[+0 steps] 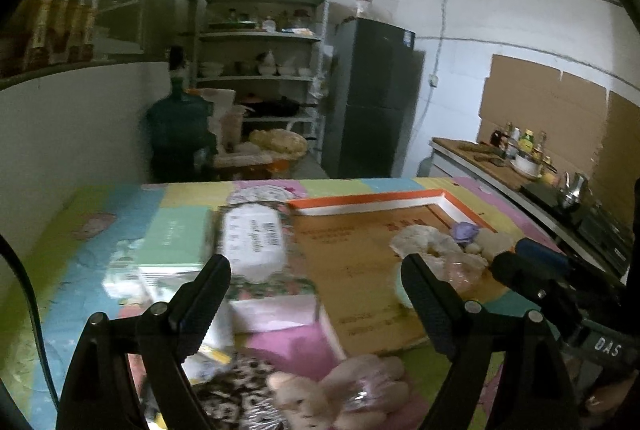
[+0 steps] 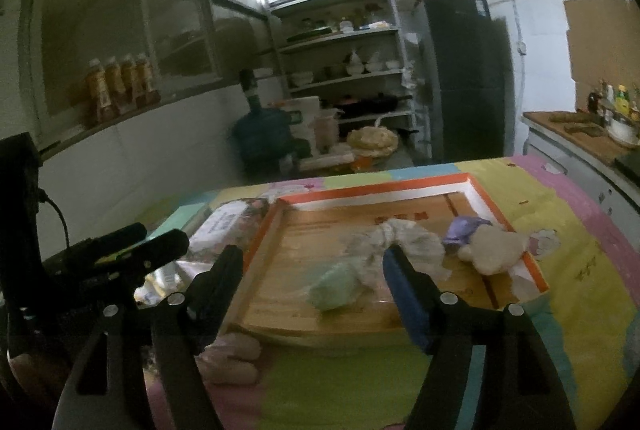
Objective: Organize soft objects
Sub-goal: 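Move both tools back from the box toward the pile of items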
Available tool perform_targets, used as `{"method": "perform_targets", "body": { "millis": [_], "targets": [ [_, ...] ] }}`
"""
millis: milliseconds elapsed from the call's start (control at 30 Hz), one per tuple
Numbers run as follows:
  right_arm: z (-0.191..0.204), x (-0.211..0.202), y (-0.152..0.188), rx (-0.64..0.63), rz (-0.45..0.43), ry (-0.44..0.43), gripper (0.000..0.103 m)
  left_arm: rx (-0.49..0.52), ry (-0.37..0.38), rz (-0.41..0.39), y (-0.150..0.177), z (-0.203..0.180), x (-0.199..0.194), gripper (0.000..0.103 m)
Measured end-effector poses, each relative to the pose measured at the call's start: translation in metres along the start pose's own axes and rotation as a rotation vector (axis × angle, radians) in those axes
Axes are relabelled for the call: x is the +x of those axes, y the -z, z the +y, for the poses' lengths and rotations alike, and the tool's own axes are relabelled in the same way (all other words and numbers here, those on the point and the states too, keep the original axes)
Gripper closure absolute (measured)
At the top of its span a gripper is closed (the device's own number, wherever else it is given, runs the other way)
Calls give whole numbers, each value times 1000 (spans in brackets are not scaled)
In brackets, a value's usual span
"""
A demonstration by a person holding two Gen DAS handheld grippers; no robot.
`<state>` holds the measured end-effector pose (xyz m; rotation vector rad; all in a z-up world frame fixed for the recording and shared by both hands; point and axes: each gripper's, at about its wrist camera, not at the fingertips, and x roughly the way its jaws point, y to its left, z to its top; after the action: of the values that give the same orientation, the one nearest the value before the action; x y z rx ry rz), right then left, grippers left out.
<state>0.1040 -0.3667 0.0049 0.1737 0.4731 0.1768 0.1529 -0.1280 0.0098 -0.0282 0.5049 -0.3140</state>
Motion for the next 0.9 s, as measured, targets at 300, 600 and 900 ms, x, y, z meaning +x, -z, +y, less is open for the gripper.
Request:
{"method": "perform_targets", "body": {
  "millis": [300, 600, 900],
  "targets": [
    [33, 2, 2, -67, 4, -62, 27, -36, -83, -28, 3, 39, -25, 16],
    [62, 12, 18, -145, 63, -152, 27, -91, -181, -33, 15, 84, -45, 16],
    [95, 27, 46, -319, 170, -238, 27, -120, -213, -35, 34, 114, -60, 16]
  ]
}}
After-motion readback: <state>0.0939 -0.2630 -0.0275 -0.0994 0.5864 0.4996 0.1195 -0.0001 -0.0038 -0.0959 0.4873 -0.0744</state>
